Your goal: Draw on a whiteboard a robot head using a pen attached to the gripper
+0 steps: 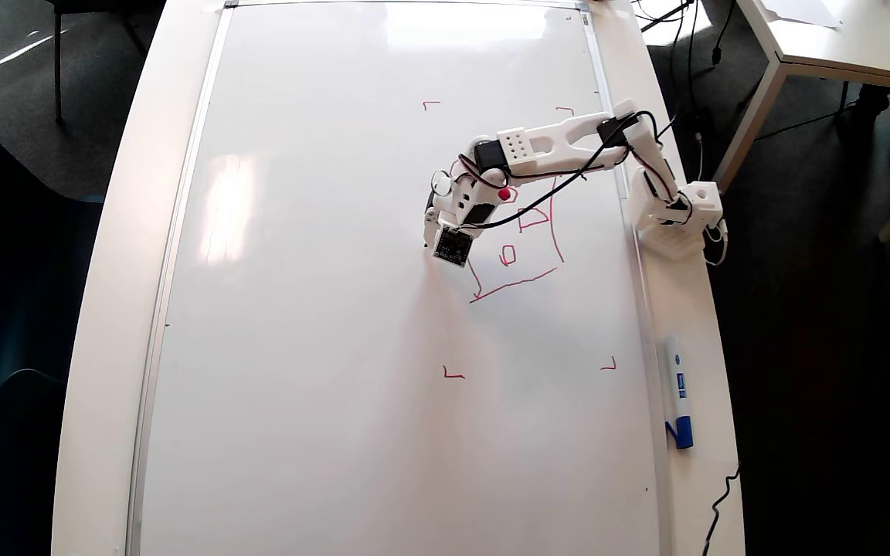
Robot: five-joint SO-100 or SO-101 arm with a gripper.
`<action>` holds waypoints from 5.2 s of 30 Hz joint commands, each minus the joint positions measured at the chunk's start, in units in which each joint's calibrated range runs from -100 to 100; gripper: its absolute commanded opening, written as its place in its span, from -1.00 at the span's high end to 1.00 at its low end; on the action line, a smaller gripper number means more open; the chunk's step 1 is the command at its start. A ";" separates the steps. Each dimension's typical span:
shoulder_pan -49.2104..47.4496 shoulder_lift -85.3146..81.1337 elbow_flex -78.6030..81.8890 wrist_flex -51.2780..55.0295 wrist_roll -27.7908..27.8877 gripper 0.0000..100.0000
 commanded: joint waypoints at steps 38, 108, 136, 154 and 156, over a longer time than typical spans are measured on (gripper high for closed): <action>1.96 4.22 -1.04 0.22 -0.31 0.98; 2.70 -39.64 18.85 19.51 0.12 0.97; 5.05 -110.42 118.62 -87.44 19.16 0.97; 3.65 -111.09 122.61 -141.22 19.96 0.98; 3.65 -111.09 122.61 -146.43 19.96 0.98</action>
